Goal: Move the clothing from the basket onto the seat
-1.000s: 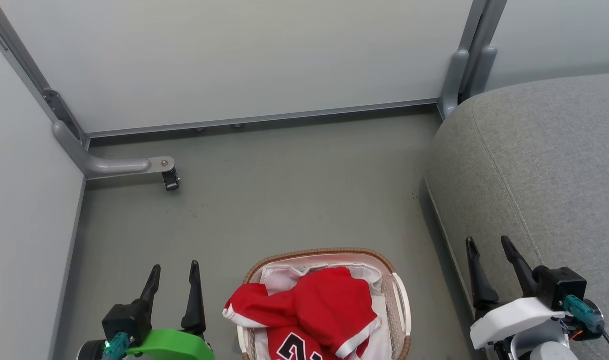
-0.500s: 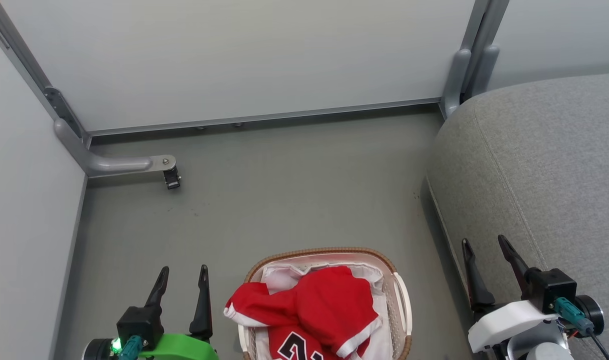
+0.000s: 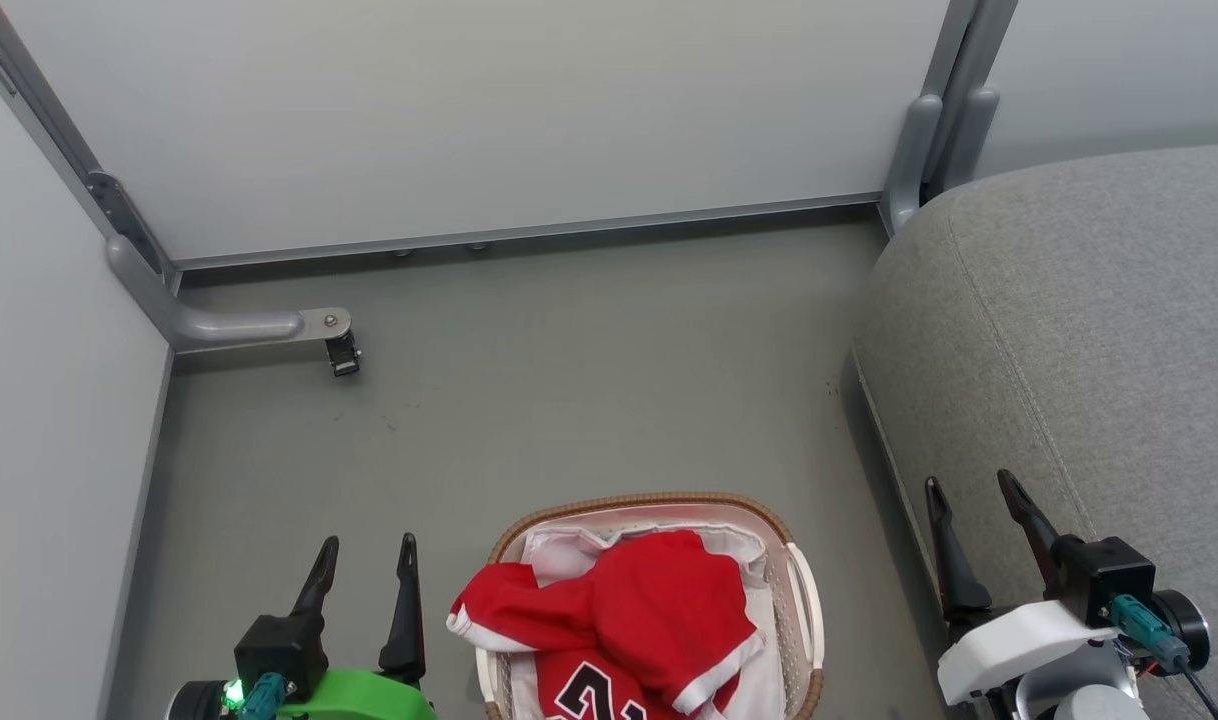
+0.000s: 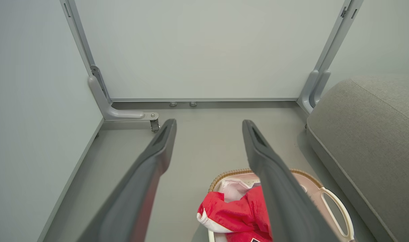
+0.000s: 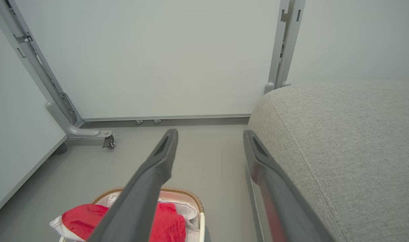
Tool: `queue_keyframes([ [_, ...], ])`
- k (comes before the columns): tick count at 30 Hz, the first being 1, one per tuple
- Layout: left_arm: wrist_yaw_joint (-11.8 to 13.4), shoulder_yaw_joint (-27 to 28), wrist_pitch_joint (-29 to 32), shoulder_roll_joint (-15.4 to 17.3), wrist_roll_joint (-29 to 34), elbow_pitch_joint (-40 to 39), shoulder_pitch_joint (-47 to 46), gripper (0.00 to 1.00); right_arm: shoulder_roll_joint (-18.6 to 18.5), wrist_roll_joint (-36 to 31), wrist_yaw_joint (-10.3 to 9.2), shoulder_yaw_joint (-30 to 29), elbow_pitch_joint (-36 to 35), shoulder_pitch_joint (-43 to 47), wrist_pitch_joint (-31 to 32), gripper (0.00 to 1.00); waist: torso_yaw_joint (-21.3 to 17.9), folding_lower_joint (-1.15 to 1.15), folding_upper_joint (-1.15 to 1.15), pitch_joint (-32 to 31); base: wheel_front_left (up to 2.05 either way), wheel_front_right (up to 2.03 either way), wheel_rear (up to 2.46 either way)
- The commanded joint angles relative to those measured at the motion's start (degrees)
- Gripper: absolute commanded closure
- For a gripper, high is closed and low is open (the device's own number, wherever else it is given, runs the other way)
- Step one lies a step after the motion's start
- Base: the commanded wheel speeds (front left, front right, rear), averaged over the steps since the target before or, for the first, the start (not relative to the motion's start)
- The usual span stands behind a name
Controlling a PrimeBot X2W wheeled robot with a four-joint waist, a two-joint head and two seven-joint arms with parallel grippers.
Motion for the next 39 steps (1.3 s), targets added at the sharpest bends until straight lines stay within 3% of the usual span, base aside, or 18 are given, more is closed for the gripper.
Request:
queue_keyframes([
  [1,-0.1,0.0,-0.2,0.4,-0.3,0.0,0.0,0.0,-0.3,0.0,0.0,-0.1,0.0,0.1,-0.3,0.0,0.0,0.0,0.0,0.1,0.0,0.0,0.0],
  [14,0.0,-0.1,-0.2,0.4,0.4,-0.6,-1.1,0.0,-0.3,-0.3,0.0,-0.4,-0.5,-0.5,-0.3,0.0,0.1,0.0,0.0,1.1,0.0,0.0,0.0],
  [22,-0.7,-1.8,-0.2,0.4,3.0,-1.2,-3.7,0.0,-0.3,-0.4,0.0,-1.3,-1.8,-2.4,-0.3,0.0,-0.1,0.0,0.0,4.9,0.0,0.0,0.0],
  [30,-2.8,-6.0,-0.2,0.9,8.6,2.7,-13.8,0.0,-0.3,-0.5,0.0,-3.5,-4.5,-7.2,-0.3,0.0,-0.4,0.0,0.0,15.1,0.0,0.0,0.0],
  [39,-4.2,-19.5,-0.2,1.5,13.7,17.8,-27.9,0.0,-0.3,0.0,-0.01,-6.9,-8.8,-15.9,-0.3,0.0,-3.0,0.0,0.0,29.4,0.0,0.0,0.0],
])
